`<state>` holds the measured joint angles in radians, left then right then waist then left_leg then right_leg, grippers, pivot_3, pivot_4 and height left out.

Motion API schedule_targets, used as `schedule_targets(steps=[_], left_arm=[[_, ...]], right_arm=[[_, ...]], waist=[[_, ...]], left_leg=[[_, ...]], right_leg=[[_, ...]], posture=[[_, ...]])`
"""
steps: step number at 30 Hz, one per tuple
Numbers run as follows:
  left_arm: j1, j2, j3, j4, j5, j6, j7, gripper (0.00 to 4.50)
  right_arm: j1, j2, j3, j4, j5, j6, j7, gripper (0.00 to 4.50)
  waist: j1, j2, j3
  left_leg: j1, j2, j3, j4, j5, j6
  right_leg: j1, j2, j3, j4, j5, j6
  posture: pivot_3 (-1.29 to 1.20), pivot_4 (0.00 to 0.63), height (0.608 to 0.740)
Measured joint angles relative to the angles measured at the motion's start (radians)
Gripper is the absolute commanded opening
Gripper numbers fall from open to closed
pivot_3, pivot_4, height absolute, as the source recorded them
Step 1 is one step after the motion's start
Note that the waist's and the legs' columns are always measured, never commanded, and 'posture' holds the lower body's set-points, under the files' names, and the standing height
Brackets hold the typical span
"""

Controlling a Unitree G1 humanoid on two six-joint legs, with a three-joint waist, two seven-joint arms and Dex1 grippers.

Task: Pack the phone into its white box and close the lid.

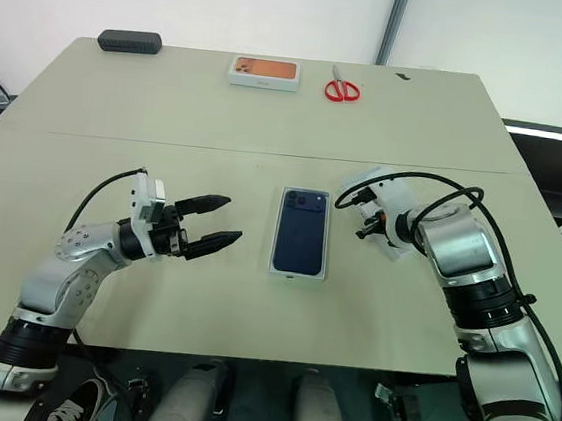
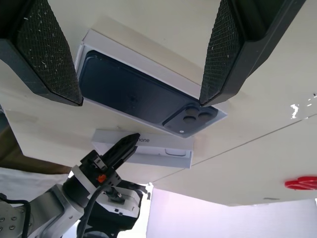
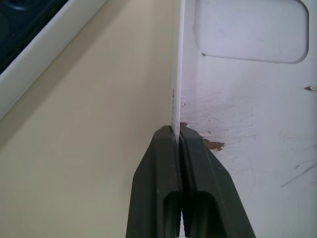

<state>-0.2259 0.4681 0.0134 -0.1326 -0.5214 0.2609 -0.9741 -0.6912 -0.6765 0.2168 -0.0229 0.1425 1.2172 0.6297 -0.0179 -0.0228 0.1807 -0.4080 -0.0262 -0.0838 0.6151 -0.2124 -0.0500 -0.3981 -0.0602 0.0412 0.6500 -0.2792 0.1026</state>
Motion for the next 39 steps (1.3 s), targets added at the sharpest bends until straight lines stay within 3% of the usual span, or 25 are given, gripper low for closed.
schedule_targets(steps=[3, 6, 10, 18, 22, 28, 39], left_arm=[[-0.007, 0.001, 0.001, 0.0, 0.0, 0.001, 0.001, 3.98], [-0.01, 0.004, 0.008, 0.001, -0.003, 0.017, 0.009, 3.98], [-0.017, 0.005, 0.029, 0.002, -0.021, 0.038, 0.024, 3.98], [-0.05, 0.0, 0.082, 0.002, -0.081, 0.087, 0.064, 3.98], [-0.062, 0.009, 0.108, 0.001, -0.101, 0.108, 0.072, 3.98], [-0.062, 0.024, 0.125, 0.0, -0.117, 0.127, 0.072, 3.98], [-0.054, 0.023, 0.125, -0.021, -0.126, 0.146, 0.095, 3.98]], right_arm=[[-0.001, 0.013, -0.013, 0.006, 0.0, -0.057, -0.013, 0.04], [-0.024, 0.101, -0.137, 0.027, 0.045, -0.08, -0.044, 0.04], [-0.072, 0.304, -0.4, -0.041, 0.225, 0.019, -0.069, 0.04], [-0.035, 0.663, -0.712, -0.191, 0.478, 0.236, -0.194, 0.04], [0.026, 0.797, -0.802, -0.257, 0.56, 0.344, -0.253, 0.04], [0.023, 0.808, -0.894, -0.261, 0.693, 0.39, -0.392, 0.04], [0.055, 0.812, -0.855, -0.26, 0.903, 0.389, -0.596, 0.04]], waist=[[0.0, 0.001, 0.0], [-0.002, 0.001, 0.001], [-0.001, 0.001, 0.001], [0.002, 0.002, 0.001], [-0.003, 0.003, 0.001], [-0.003, 0.003, 0.001], [-0.006, 0.003, 0.001]], left_leg=[[0.0, 0.0, 0.0, 0.0, 0.0, 0.0], [-0.001, 0.0, 0.0, -0.001, 0.0, 0.0], [-0.001, 0.001, -0.001, -0.001, 0.0, 0.0], [-0.001, 0.001, -0.001, -0.001, 0.0, 0.0], [-0.001, 0.001, -0.001, -0.002, 0.0, 0.0], [-0.001, 0.001, 0.0, -0.002, 0.0, 0.0], [-0.001, 0.001, 0.0, -0.002, 0.0, 0.0]], right_leg=[[-0.001, 0.0, 0.0, 0.0, 0.0, 0.0], [-0.002, 0.001, 0.0, 0.001, 0.0, 0.0], [-0.002, 0.002, 0.0, 0.001, 0.0, 0.0], [-0.002, 0.002, 0.0, 0.003, 0.0, 0.0], [-0.004, 0.001, 0.001, 0.005, 0.0, 0.0], [-0.005, 0.002, 0.002, 0.005, 0.0, -0.001], [-0.005, 0.002, 0.002, 0.005, 0.0, -0.001]], posture=[[0.0, 0.15, 0.74], [0.0, 0.15, 0.74], [0.0, 0.15, 0.74], [0.0, 0.15, 0.74], [0.0, 0.15, 0.74], [0.0, 0.15, 0.74], [0.0, 0.15, 0.74]])
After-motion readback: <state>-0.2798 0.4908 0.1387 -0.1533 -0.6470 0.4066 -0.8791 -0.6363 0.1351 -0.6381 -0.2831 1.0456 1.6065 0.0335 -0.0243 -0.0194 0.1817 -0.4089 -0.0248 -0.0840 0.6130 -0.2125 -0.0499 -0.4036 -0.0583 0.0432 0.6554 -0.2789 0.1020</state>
